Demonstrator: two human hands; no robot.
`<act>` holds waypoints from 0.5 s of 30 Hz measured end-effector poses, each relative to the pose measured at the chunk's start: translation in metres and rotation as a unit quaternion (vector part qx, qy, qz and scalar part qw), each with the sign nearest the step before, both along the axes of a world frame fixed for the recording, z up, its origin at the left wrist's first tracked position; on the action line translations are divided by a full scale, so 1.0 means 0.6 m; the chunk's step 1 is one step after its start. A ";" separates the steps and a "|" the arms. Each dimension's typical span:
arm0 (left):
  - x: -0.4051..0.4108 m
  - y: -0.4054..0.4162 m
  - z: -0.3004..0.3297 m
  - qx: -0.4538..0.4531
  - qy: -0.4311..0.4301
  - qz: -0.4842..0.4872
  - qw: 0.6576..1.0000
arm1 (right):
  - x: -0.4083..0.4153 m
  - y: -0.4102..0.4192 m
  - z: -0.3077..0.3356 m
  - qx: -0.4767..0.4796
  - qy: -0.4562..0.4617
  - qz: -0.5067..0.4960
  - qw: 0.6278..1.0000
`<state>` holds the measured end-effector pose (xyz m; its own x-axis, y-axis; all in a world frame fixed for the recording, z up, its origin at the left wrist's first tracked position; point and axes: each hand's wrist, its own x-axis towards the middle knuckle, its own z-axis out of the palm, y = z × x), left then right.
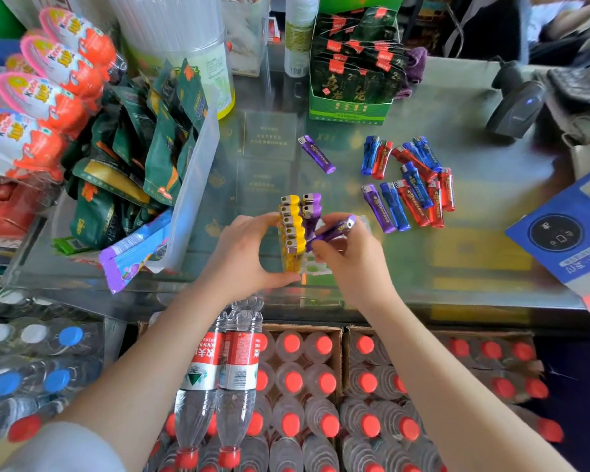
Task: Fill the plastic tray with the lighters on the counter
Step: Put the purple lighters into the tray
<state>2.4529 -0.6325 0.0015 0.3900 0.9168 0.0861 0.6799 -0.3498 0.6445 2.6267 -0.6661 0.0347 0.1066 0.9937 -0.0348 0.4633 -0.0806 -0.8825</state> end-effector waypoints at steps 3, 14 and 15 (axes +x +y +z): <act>0.003 -0.002 0.002 0.008 -0.001 0.005 1.000 | -0.010 0.003 -0.001 0.040 -0.077 0.011 0.996; 0.001 -0.003 0.001 -0.004 0.009 0.011 1.000 | -0.014 0.003 -0.034 0.157 -0.232 0.002 0.960; 0.001 -0.003 0.000 -0.004 0.011 0.011 1.000 | -0.014 0.003 -0.035 0.158 -0.235 0.005 0.959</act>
